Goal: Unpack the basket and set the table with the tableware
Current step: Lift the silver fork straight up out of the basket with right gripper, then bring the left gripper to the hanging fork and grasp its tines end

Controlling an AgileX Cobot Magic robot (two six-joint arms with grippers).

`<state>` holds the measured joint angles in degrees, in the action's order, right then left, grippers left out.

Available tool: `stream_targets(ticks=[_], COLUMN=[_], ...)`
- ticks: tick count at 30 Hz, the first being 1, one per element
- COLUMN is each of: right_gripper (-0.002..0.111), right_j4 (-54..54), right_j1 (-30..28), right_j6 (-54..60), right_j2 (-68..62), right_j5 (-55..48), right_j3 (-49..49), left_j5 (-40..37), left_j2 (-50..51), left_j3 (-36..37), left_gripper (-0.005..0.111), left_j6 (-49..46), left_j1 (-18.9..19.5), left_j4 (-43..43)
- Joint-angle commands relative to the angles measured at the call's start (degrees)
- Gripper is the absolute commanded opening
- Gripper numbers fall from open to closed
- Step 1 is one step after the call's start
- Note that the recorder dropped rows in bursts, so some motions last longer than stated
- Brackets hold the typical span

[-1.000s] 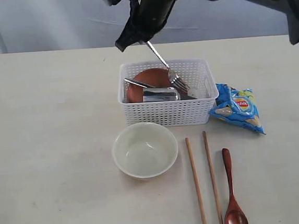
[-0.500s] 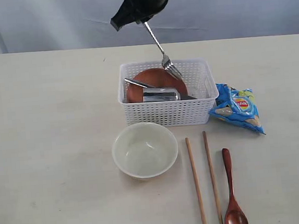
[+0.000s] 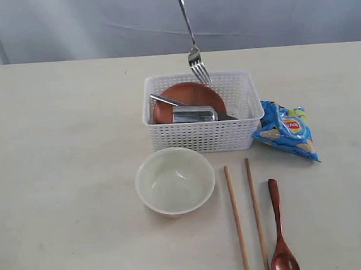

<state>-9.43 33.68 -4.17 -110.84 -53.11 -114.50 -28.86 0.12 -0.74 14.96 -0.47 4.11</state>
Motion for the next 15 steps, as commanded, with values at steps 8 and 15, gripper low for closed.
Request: stream_targets(ticks=[8,15], right_gripper=[0.000,0.000], right_j4=[10.77,18.99], right_j1=[-0.26,-0.26], right_j6=[3.56,10.96], right_j2=[6.84,13.94], right_j5=[2.58,15.58], right_j3=[7.07,22.99], left_j5=[4.14,27.72], left_j2=[-0.12,-0.12], left_j3=[0.35,0.48], left_gripper=[0.000,0.000], left_j6=[-0.38,-0.33], left_j1=[-0.25,-0.25], left_j4=[-3.45,-6.90])
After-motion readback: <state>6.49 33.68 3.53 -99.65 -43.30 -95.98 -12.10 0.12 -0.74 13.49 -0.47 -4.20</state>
